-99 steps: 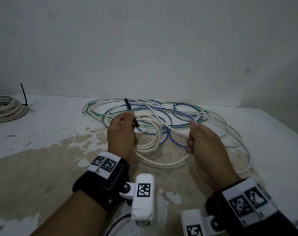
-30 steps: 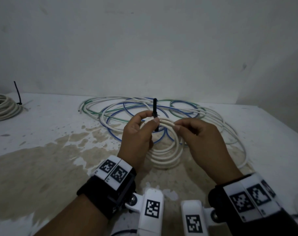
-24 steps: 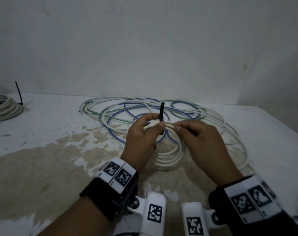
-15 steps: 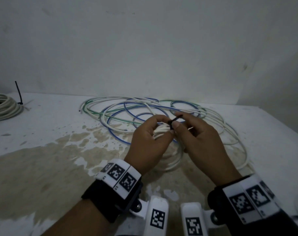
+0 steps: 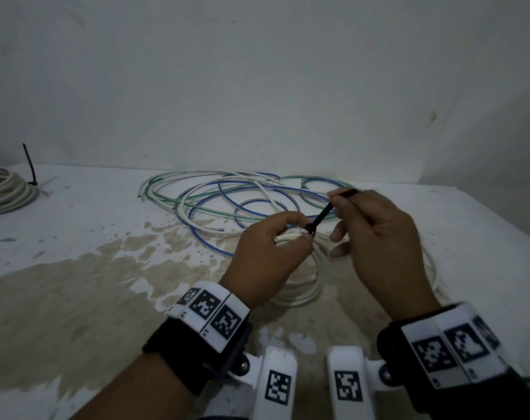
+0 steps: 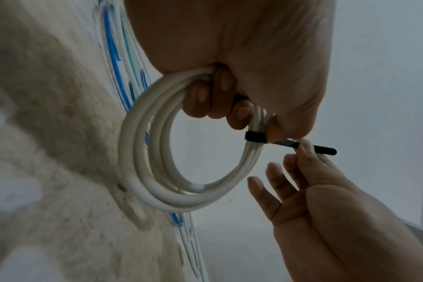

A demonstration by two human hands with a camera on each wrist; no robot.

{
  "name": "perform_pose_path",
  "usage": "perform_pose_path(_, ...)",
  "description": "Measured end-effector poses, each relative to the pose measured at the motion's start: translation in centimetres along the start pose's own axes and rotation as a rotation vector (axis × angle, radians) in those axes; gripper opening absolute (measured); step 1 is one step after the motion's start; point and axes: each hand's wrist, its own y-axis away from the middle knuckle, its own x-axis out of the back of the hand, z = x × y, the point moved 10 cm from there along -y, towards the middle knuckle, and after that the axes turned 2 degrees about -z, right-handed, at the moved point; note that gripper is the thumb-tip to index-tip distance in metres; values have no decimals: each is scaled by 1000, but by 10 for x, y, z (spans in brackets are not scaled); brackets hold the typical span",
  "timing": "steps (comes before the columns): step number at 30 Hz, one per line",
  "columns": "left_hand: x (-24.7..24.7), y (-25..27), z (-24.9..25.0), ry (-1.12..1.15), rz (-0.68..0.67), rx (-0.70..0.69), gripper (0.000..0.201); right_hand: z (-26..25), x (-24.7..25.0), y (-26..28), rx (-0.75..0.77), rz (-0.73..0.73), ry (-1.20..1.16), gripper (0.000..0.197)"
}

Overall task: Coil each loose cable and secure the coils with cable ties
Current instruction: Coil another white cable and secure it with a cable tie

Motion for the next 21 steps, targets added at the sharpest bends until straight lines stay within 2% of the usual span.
perform_pose_path(3,-3,0,0,5,-18,1,20,-9,12,-1,67,84,50,14)
perform_pose_path(6,-6,1,-1,46,-56,26,16,-1,6,-4,21,41,43,20)
perform_pose_path(8,-6,1,-5,78,-61,57,13,7,-1,-4,-41,-17,1,13)
perform_pose_path(11,-8,0,-13,159,-52,108,8,8,-6,-4,-35,-84,34,10)
perform_pose_path(13,-9,1,-15,188,-54,138,8,8,-6,-4,-34,-87,35,9)
perform_pose_path(16,-11,2,-16,365,-46,205,13,3,-4,-3,2,-62,28,16)
perform_pose_path(19,-10,1,-14,379,-43,189,17,-4,-3,-1,51,-42,28,21)
perform_pose_path(21,-11,0,-13,357,-54,165,18,-4,-3,-1,59,-38,43,18)
